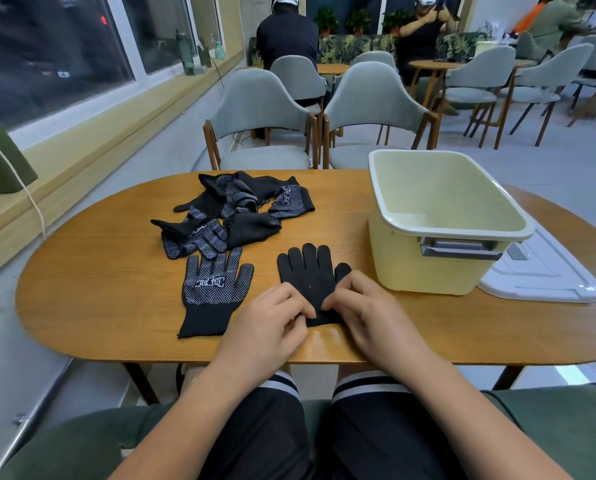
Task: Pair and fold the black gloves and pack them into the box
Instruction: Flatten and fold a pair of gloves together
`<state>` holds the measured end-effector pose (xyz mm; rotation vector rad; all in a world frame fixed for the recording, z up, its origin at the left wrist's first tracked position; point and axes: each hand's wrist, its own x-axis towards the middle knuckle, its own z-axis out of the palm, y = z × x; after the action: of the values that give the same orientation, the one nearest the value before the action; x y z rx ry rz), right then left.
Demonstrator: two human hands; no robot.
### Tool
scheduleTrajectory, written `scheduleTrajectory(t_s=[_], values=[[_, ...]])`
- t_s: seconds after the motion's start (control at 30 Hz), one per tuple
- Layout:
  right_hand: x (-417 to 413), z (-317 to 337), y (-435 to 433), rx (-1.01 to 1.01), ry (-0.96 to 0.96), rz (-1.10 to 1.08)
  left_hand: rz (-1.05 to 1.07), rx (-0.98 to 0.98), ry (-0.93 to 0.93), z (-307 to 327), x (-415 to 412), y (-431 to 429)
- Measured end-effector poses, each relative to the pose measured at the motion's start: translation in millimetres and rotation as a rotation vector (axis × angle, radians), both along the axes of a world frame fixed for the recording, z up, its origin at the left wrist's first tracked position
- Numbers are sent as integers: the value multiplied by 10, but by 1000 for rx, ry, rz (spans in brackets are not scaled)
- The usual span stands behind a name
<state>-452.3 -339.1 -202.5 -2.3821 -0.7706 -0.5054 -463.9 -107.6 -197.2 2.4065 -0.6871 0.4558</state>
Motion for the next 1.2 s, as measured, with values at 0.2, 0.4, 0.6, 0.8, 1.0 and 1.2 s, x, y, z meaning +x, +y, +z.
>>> scheduleTrajectory(t_s=[0.2,0.4,0.6,0.8,1.0,1.2], values=[[-65,29,-25,-108,-82,45,4,-6,38,-3,0,19],[-59,52,-3,-120,16,26,36,-65,51,-27,10,25],[-46,86,-21,5,93,45,74,-174,177,11,22,52],[29,101,4,117,268,-5,99,-132,190,36,51,27],[132,30,20,64,258,-134,141,-99,161,9,84,13],[73,20,64,28,91,-193,154,-92,93,-16,86,5]])
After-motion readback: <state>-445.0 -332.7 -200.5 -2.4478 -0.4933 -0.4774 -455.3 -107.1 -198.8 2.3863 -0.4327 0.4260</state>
